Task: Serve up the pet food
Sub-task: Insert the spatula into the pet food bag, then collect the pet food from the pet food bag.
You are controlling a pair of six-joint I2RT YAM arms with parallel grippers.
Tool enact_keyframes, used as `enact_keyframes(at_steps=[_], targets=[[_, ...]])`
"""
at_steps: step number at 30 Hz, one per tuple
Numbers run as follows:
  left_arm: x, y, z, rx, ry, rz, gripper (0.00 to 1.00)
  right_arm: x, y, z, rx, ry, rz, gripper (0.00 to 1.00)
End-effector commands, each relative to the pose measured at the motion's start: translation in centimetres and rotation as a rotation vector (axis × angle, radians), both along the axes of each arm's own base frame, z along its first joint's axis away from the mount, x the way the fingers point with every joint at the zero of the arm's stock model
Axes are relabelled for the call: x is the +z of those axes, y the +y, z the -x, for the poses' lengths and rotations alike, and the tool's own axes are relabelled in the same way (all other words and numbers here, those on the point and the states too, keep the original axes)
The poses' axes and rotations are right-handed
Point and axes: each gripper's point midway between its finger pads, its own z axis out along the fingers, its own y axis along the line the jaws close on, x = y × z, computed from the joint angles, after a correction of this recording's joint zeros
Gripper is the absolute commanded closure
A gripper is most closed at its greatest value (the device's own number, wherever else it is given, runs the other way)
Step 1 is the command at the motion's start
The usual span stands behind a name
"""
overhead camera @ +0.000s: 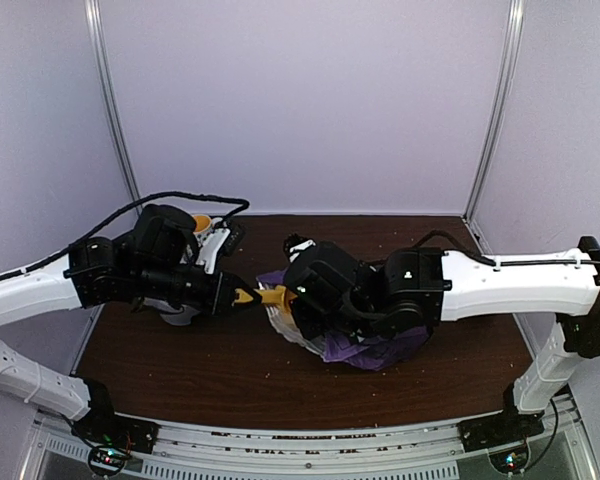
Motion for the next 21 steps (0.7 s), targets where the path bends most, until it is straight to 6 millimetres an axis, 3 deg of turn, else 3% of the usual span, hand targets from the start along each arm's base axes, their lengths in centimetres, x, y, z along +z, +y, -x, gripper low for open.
enact_keyframes(at_steps=[1, 5, 7, 10, 16, 21], targets=[[-1.3, -0.5, -1.6, 0.105, -0.06, -0.111, 0.85, 3.1, 1.4, 0.4, -0.012, -0.039, -0.12, 1.0], [-5.0, 2.4, -1.8, 0.215, -0.063, -0.32, 0.85, 2.7, 1.6, 0.2, -0.033, -0.037, -0.136, 1.0], [-5.9, 3.4, -2.0, 0.262, -0.073, -0.352, 0.86, 2.6, 1.9, 0.3, -0.032, -0.031, -0.144, 1.0], [-5.6, 3.6, -2.8, 0.33, -0.118, -0.356, 0.86, 2.5, 2.1, 0.5, -0.026, -0.025, -0.155, 1.0], [-5.0, 1.3, -4.7, 0.402, -0.201, -0.306, 0.87, 2.2, 1.7, 0.8, -0.029, -0.013, -0.172, 1.0], [-8.3, -1.6, -5.9, 0.378, -0.179, -0.345, 0.87, 1.6, 1.3, 1.0, -0.036, 0.009, -0.2, 1.0]])
